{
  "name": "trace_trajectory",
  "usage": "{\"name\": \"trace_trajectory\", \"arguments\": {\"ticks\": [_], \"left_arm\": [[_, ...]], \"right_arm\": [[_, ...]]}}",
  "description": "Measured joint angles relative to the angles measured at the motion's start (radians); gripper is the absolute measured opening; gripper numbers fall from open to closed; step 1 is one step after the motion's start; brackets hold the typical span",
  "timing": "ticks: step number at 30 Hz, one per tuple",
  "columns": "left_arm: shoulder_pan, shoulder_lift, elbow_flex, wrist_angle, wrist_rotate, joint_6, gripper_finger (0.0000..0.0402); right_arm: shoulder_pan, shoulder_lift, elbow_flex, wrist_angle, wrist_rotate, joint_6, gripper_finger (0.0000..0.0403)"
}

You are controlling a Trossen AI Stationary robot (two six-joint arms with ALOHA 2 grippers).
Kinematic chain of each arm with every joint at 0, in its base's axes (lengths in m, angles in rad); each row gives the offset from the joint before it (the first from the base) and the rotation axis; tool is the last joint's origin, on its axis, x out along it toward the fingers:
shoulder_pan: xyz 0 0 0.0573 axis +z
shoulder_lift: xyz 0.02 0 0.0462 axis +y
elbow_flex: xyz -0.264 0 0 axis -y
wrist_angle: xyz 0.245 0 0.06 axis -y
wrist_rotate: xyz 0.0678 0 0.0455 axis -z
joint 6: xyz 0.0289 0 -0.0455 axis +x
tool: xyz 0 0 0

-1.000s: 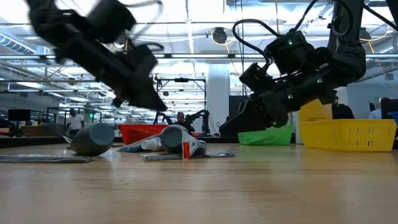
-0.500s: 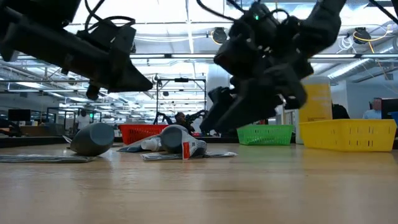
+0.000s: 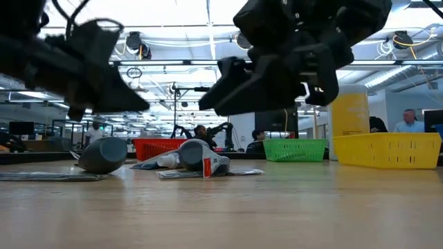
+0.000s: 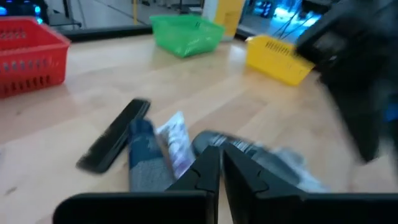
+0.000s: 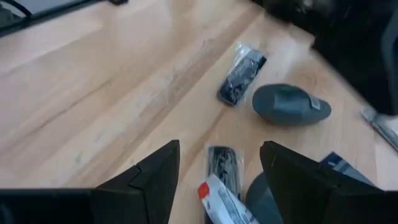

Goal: Pick & Place Travel size toiletries
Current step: Put the gray deodorant into the yellow bin

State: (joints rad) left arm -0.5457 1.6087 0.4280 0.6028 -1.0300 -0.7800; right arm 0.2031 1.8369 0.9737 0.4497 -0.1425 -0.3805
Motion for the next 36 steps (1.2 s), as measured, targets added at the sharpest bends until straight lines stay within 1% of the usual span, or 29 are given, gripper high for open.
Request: {"name": "trace_trajectory", "arguments": {"ticks": [3, 5, 7, 9, 12, 14, 16, 19, 21, 22, 24, 26, 29, 32, 36], "left_arm": [[0.0, 0.055, 0.0, 0.002, 0.0, -0.032, 0.002], [0.001, 0.089, 0.0, -0.002, 0.0, -0.055, 0.0016], [0.001, 0.11, 0.0, -0.002, 0.0, -0.069, 0.001], [0.001, 0.12, 0.0, -0.001, 0.0, -0.074, 0.0004], [0.001, 0.121, 0.0, -0.002, 0.006, -0.077, 0.0004], [0.003, 0.121, 0.0, -0.003, 0.005, -0.076, 0.001], [0.003, 0.121, 0.0, -0.002, 0.001, -0.067, 0.0017], [0.002, 0.121, 0.0, -0.012, 0.004, -0.067, 0.0025], [0.0, 0.121, 0.0, -0.011, 0.01, -0.067, 0.0025], [0.0, 0.121, 0.0, -0.015, 0.013, -0.068, 0.0025], [-0.005, 0.121, 0.0, -0.018, 0.016, -0.068, 0.0022], [-0.006, 0.121, 0.0, -0.019, 0.017, -0.07, 0.0016], [0.0, 0.121, 0.0, -0.024, 0.041, -0.081, 0.0006], [0.02, 0.121, 0.001, -0.008, 0.107, -0.076, 0.0002], [0.069, 0.12, 0.014, 0.047, 0.25, 0.019, 0.0007]], "right_arm": [[-0.001, 0.044, 0.002, 0.073, 0.025, 0.002, 0.0215], [-0.007, 0.072, 0.007, 0.085, 0.037, 0.001, 0.0215], [-0.016, 0.098, 0.046, 0.064, 0.038, 0.001, 0.0215], [-0.022, 0.108, 0.082, -0.009, 0.039, -0.006, 0.0215], [-0.028, 0.103, 0.132, -0.155, 0.045, -0.059, 0.0215], [-0.036, 0.094, 0.16, -0.202, 0.079, -0.076, 0.0215], [-0.045, 0.045, 0.16, -0.261, 0.121, -0.086, 0.0215], [-0.071, 0.006, 0.165, -0.289, 0.145, -0.085, 0.0215], [-0.091, -0.034, 0.156, -0.373, 0.15, -0.048, 0.0215], [-0.106, -0.045, 0.154, -0.382, 0.144, -0.024, 0.0215], [-0.134, -0.049, 0.165, -0.337, 0.126, 0.042, 0.0215], [-0.157, -0.047, 0.161, -0.328, 0.099, 0.139, 0.0215], [-0.174, 0.008, 0.16, -0.269, 0.088, 0.261, 0.0221], [-0.175, 0.037, 0.159, -0.23, 0.086, 0.356, 0.0242], [-0.171, 0.062, 0.16, -0.199, 0.089, 0.471, 0.0291]]}}
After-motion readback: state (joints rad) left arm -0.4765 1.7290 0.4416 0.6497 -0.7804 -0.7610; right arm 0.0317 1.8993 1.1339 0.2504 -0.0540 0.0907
